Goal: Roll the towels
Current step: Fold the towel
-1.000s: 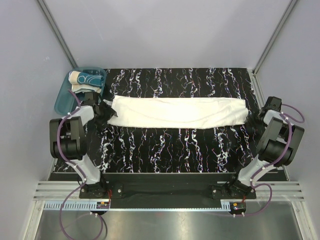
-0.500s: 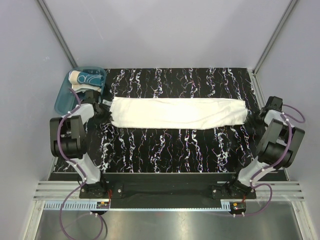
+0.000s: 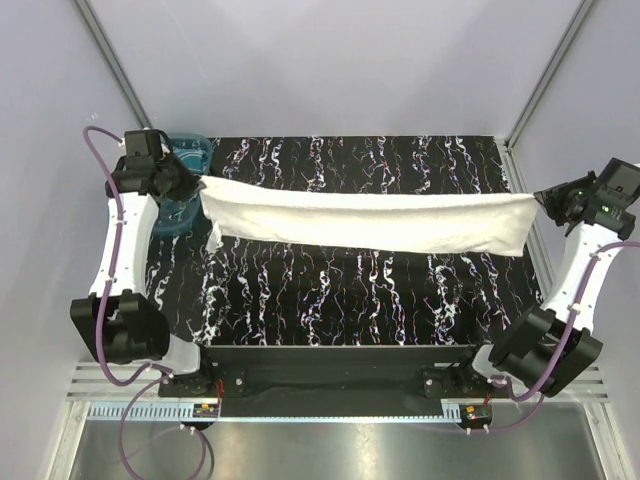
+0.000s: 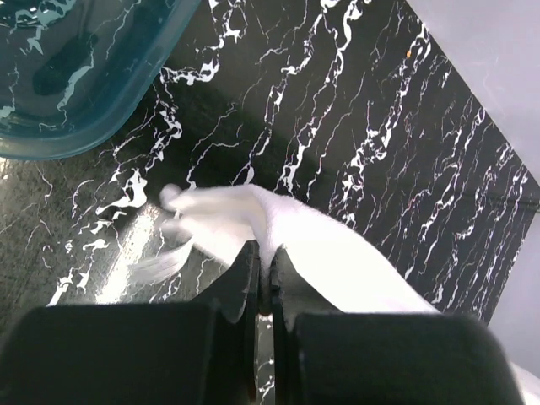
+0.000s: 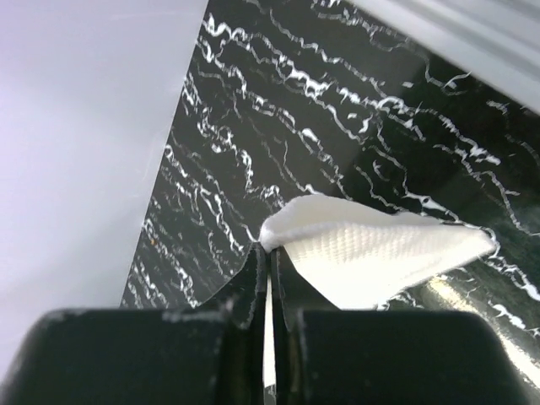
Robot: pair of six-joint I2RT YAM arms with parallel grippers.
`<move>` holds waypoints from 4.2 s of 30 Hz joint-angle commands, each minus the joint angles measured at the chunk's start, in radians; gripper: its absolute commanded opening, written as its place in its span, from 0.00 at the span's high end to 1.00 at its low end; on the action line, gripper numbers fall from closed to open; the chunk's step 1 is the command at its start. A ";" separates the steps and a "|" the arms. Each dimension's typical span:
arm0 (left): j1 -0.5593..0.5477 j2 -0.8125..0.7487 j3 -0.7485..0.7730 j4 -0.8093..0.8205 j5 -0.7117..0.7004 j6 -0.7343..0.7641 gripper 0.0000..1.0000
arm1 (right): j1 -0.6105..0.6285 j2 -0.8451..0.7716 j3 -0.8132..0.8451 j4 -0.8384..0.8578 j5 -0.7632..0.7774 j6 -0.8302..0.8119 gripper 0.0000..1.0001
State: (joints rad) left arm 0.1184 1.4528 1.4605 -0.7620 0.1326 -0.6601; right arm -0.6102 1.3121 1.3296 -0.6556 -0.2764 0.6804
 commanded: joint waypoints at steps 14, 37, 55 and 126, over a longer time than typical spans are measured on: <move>0.017 0.202 0.328 -0.043 0.125 0.070 1.00 | 0.009 0.210 0.194 0.083 -0.193 0.028 1.00; 0.144 -0.075 -0.563 0.133 0.139 0.145 0.62 | -0.066 0.093 -0.477 0.200 0.031 -0.018 1.00; 0.142 -0.267 -0.655 0.193 0.208 0.177 0.10 | 0.303 -0.039 -0.236 0.237 -0.122 -0.113 1.00; 0.115 -0.480 -0.683 0.088 0.016 0.116 0.01 | 1.667 0.513 0.211 0.461 0.546 -0.081 0.00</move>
State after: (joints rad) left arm 0.2283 1.0023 0.7841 -0.7151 0.1303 -0.5148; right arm 1.1042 2.0132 1.6279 -0.2028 0.1619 0.5961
